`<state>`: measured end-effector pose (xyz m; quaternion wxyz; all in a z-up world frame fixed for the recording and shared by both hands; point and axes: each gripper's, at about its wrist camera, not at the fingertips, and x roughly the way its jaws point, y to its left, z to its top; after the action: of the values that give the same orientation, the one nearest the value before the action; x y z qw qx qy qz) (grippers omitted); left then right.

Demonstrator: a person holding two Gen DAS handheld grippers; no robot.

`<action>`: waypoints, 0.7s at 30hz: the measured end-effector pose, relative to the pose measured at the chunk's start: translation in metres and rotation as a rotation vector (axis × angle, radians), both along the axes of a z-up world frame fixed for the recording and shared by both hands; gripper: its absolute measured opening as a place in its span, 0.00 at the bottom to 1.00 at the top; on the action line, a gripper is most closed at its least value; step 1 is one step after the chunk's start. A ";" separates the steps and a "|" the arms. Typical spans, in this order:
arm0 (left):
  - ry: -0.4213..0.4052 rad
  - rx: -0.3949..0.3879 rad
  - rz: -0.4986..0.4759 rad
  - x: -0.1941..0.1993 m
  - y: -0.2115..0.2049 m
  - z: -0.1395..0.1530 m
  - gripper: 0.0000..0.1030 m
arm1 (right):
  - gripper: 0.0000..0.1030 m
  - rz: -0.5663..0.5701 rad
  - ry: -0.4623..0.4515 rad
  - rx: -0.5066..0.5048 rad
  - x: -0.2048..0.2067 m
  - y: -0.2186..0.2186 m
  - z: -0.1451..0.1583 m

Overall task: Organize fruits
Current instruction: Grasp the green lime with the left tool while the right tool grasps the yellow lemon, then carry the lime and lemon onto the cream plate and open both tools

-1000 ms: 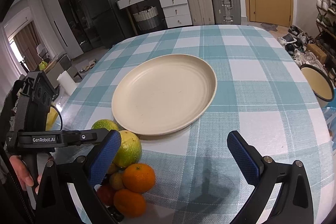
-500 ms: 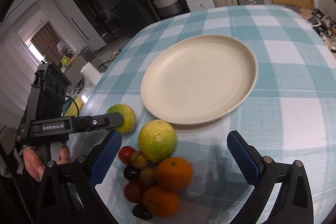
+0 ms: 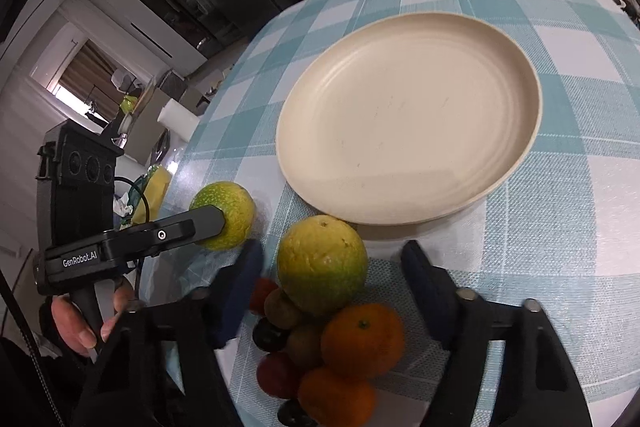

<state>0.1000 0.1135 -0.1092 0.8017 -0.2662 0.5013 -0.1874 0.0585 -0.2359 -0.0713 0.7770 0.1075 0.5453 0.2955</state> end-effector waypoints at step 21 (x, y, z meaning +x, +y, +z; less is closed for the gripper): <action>-0.039 -0.009 0.006 -0.001 0.003 0.024 0.44 | 0.47 -0.015 -0.092 0.110 -0.005 -0.014 0.026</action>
<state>0.0992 0.1164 -0.0855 0.8108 -0.2675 0.4838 -0.1925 0.0533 -0.2503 -0.0451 0.7964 0.1406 0.4909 0.3240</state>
